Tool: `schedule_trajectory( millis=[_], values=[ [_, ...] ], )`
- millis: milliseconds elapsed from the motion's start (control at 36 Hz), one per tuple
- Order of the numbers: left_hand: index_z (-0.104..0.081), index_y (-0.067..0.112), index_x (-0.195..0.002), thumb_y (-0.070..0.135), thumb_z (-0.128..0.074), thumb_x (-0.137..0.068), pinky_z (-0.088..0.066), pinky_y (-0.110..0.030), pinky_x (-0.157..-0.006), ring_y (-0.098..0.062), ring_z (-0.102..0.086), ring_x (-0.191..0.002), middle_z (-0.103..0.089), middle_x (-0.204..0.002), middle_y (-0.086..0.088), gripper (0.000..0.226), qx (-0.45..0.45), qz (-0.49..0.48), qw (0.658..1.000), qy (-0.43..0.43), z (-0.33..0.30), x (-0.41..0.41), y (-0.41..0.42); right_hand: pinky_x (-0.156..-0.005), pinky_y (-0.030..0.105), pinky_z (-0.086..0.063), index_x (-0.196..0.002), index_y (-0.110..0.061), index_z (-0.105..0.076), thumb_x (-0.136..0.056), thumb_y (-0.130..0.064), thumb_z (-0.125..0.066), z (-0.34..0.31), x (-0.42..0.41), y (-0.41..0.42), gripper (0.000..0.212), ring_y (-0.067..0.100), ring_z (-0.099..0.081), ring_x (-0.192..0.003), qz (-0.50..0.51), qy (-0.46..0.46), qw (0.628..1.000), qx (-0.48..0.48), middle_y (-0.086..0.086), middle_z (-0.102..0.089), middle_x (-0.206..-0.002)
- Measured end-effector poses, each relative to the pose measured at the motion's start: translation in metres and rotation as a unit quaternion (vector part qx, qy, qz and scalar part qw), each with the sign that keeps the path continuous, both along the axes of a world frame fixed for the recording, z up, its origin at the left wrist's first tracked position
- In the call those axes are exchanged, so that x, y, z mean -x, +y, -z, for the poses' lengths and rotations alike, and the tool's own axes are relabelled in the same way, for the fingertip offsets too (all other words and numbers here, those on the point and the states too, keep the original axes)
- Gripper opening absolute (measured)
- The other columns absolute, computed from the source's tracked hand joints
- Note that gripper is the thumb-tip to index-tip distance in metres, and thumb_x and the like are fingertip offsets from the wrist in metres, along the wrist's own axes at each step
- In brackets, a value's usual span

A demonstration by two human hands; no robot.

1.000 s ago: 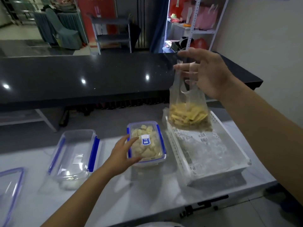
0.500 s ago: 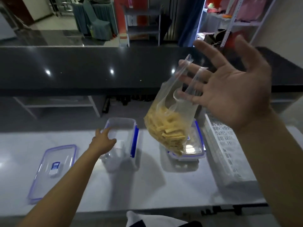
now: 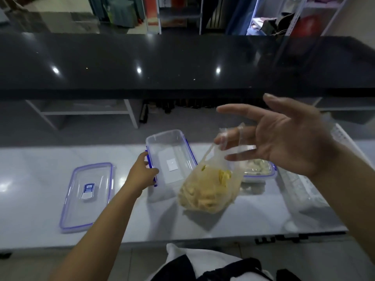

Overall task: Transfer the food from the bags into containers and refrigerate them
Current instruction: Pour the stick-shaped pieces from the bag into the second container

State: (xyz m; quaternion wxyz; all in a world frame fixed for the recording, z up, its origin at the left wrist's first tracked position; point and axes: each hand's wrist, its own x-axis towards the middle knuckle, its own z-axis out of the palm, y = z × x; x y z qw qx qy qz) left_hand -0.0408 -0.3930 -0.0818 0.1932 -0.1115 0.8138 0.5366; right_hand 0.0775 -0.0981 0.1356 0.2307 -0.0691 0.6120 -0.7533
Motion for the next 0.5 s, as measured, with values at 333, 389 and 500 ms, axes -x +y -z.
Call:
schedule_trajectory(
  millis=[333, 389, 500],
  values=[
    [-0.039, 0.077, -0.124, 0.051, -0.078, -0.075, -0.035, -0.015, -0.101, 0.018, -0.038, -0.126, -0.039, -0.132, 0.051, 0.068, -0.086, 0.406, 0.900, 0.132, -0.112, -0.045, 0.034, -0.091, 0.042, -0.049, -0.134, -0.021, -0.063, -0.086, -0.053, -0.053, 0.025, -0.014, -0.021, 0.058, 0.032, -0.065, -0.094, 0.026, -0.006, 0.989, -0.148, 0.023, -0.065, -0.089],
    [-0.028, 0.085, -0.116, 0.054, -0.078, -0.072, -0.030, -0.006, -0.094, 0.023, -0.037, -0.119, -0.035, -0.133, 0.053, 0.074, -0.063, 0.448, 0.879, 0.150, -0.125, -0.047, 0.048, -0.088, 0.040, -0.051, -0.133, -0.020, -0.063, -0.089, -0.050, -0.055, 0.026, -0.020, -0.023, 0.055, 0.032, -0.064, -0.093, 0.046, 0.003, 0.988, -0.146, 0.016, -0.068, -0.089],
    [-0.023, 0.079, -0.118, 0.039, -0.081, -0.082, -0.025, -0.002, -0.094, 0.018, -0.038, -0.121, -0.039, -0.142, 0.039, 0.079, -0.036, 0.518, 0.831, 0.200, -0.138, -0.042, 0.080, -0.093, 0.050, -0.048, -0.128, -0.028, -0.067, -0.088, -0.052, -0.054, 0.024, -0.028, -0.026, 0.048, 0.032, -0.064, -0.090, 0.076, 0.022, 0.980, -0.185, 0.015, -0.069, -0.086]
  ],
)
